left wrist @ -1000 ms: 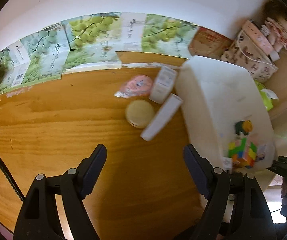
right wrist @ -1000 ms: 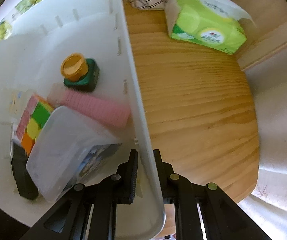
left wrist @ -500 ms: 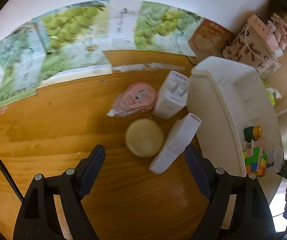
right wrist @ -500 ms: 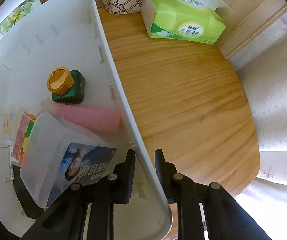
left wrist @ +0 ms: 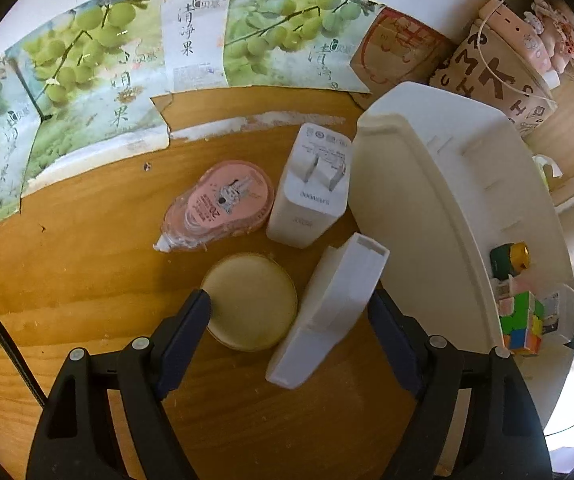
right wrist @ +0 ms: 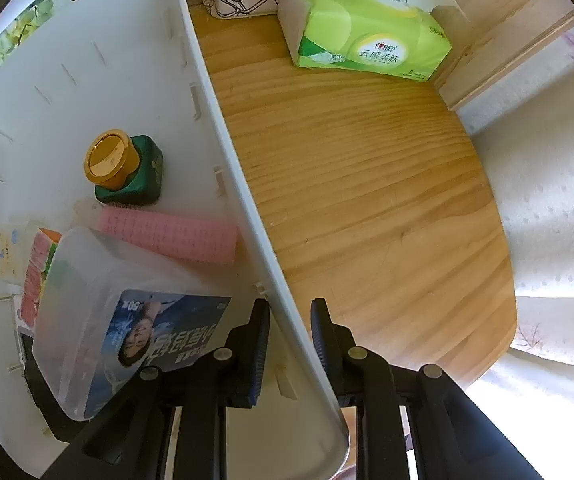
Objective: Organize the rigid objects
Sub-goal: 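Move the left tool to the white rectangular block and grasp it, then carry the white block into the tray and open the left tool, then move the open left tool over the round beige tin and grasp it, then carry the beige tin into the tray and release it with the left tool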
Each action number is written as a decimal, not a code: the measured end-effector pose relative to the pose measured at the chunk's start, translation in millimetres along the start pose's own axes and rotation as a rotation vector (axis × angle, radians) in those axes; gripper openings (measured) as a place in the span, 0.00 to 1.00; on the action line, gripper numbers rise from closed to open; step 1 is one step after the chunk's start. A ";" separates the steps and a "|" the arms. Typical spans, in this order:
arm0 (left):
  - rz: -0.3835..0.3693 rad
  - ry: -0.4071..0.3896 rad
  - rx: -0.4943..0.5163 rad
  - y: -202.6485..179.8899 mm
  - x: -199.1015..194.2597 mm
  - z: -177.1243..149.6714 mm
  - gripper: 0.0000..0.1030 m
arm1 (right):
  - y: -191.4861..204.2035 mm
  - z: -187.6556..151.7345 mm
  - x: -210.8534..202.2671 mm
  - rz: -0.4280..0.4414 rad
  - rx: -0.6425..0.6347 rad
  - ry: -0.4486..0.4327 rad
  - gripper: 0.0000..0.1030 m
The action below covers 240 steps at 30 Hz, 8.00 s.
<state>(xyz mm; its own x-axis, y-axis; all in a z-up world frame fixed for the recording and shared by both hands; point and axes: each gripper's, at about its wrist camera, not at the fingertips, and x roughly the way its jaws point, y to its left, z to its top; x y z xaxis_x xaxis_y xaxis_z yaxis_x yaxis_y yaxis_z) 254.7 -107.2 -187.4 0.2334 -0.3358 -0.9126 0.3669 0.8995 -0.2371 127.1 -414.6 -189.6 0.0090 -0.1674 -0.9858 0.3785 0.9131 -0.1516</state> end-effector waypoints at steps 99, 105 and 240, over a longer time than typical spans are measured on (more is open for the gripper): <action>0.061 -0.243 -0.318 -23.7 -108.2 -43.6 0.67 | 14.6 16.9 10.2 0.041 -0.226 0.001 0.23; 0.047 -0.128 -0.334 11.2 -72.3 -25.1 0.67 | 6.3 25.1 6.2 0.041 -0.135 0.003 0.23; -0.041 -0.095 0.053 -215.5 -82.5 -58.6 0.77 | -39.8 -16.7 -7.3 0.254 -0.390 -0.080 0.12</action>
<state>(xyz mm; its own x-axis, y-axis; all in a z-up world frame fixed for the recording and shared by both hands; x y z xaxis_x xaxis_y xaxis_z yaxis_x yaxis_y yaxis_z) 103.6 -257.0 -80.5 0.3009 -0.3993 -0.8661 0.4243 0.8693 -0.2534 96.5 -443.5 -177.6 0.1329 0.0652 -0.9890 -0.0211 0.9978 0.0629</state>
